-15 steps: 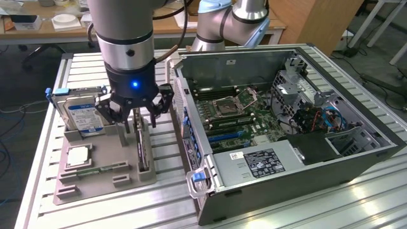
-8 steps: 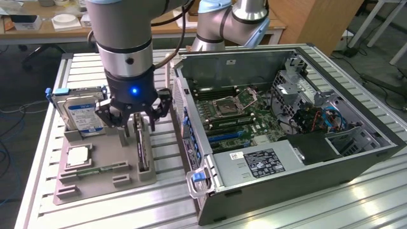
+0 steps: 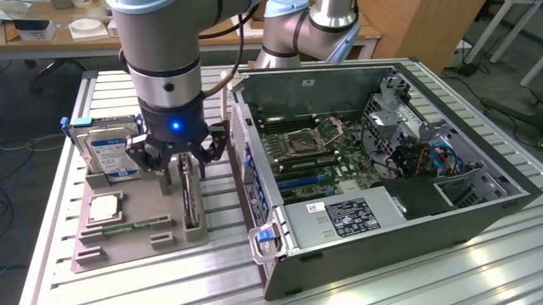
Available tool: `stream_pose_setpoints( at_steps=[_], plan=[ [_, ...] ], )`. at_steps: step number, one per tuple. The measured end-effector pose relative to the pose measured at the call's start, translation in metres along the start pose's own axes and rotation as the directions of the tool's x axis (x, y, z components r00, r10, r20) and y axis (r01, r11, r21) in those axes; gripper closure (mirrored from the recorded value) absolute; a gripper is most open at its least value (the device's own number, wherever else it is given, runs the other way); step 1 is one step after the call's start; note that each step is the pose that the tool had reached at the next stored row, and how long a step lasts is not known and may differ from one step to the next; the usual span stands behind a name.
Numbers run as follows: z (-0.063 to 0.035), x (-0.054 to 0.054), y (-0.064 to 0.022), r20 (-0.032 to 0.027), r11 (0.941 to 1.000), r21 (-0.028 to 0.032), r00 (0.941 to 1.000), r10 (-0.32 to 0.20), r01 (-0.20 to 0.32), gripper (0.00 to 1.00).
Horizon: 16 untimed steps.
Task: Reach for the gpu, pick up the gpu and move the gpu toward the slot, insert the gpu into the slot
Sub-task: 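Pick up the gpu and move the gpu toward the slot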
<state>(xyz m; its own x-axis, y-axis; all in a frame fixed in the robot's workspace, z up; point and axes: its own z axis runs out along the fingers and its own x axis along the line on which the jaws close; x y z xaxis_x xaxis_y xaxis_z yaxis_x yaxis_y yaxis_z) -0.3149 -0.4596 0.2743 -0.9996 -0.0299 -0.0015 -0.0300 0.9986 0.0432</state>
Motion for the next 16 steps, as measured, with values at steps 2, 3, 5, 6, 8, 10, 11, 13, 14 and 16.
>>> stream_pose_setpoints(
  at_steps=[2,3,5,6,8,10,11,13,14,16],
  plan=[
    [0.0028,0.0,0.0001,-0.0002,1.0,0.0002,1.0,0.001,-0.001,0.41],
    [0.0044,0.0,0.0001,-0.0001,1.0,0.0002,1.0,0.001,-0.001,0.41],
    [0.0077,0.0,0.0,-0.0002,1.0,0.0002,1.0,0.001,-0.001,0.41],
    [0.0095,0.0,-0.0001,-0.0002,1.0,0.0002,1.0,0.001,-0.001,0.41],
    [0.013,0.0,-0.0002,-0.0002,1.0,0.0002,1.0,0.001,-0.001,0.41],
    [0.0168,0.0,-0.0003,-0.0001,1.0,0.0002,1.0,0.001,-0.001,0.41],
    [0.0186,0.0,-0.0004,-0.0001,1.0,0.0001,1.0,0.001,-0.001,0.41],
    [0.0222,0.0,-0.0006,-0.0002,1.0,0.0002,1.0,0.001,-0.001,0.41],
    [0.024,0.0,-0.0007,-0.0002,1.0,0.0001,1.0,0.001,-0.001,0.41],
    [0.027,0.0,0.0,-0.0002,1.0,0.001,1.0,0.001,-0.001,0.41]
  ],
)
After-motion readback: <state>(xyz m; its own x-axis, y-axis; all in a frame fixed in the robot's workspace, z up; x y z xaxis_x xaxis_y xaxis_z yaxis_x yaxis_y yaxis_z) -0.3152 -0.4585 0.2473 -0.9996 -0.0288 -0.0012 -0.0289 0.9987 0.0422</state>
